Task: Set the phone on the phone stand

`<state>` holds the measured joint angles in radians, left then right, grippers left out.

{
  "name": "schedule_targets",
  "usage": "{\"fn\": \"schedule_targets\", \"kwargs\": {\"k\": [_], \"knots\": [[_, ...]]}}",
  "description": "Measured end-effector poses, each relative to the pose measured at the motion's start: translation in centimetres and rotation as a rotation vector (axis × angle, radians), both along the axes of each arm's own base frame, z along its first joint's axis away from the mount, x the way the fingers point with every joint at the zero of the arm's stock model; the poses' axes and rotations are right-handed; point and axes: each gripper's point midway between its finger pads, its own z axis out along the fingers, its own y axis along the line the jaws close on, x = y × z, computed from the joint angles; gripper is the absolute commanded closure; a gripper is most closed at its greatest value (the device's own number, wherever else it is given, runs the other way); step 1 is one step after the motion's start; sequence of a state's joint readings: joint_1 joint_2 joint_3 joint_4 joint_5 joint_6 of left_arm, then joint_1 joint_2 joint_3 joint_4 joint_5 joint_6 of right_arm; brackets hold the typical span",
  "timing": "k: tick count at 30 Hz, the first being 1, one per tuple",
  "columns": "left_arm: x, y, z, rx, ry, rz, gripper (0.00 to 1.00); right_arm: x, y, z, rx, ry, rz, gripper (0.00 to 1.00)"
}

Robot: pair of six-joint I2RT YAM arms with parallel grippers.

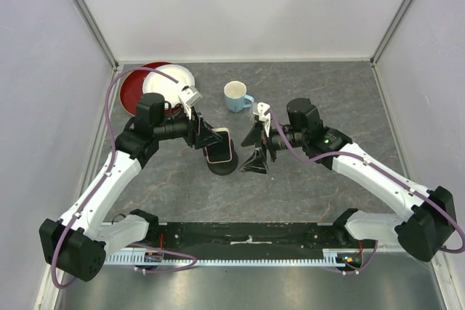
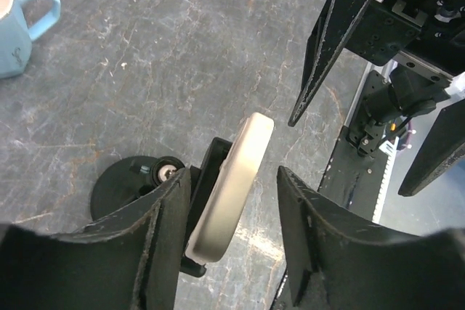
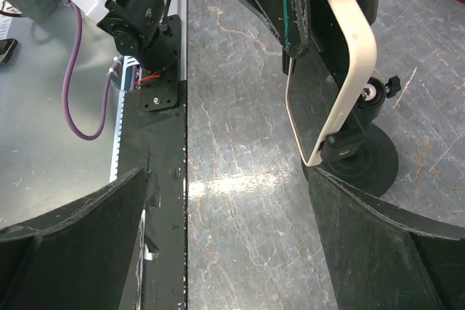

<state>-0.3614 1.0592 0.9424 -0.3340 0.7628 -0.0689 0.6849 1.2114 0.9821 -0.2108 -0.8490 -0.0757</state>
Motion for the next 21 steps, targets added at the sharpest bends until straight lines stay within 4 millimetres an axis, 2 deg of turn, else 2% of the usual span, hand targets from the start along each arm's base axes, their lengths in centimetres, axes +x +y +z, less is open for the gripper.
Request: {"fn": "schedule_targets", "kwargs": {"k": [3,4,7,17,21], "knots": [[0.3,-0.1,0.4,-0.011,-0.031,0.001,0.67,0.1,0.0,0.2,0.009,-0.008,-0.005,0.02],[0.2,0.0,0.3,-0.012,-0.040,0.004,0.78,0.1,0.0,0.1,0.011,-0.006,-0.008,0.02],[0.3,0.5,0.2,-0.008,-0.077,0.036,0.96,-0.1,-0.1,0.0,0.016,-0.005,-0.014,0.02],[-0.2,3.7,0.7,0.016,-0.213,0.225,0.98,0.1,-0.3,-0.7,0.047,0.005,-0.069,0.02],[0.5,5.4,0.6,0.062,-0.217,0.336,0.98,0.1,-0.6,-0.8,0.077,0.012,-0.109,0.02]]}}
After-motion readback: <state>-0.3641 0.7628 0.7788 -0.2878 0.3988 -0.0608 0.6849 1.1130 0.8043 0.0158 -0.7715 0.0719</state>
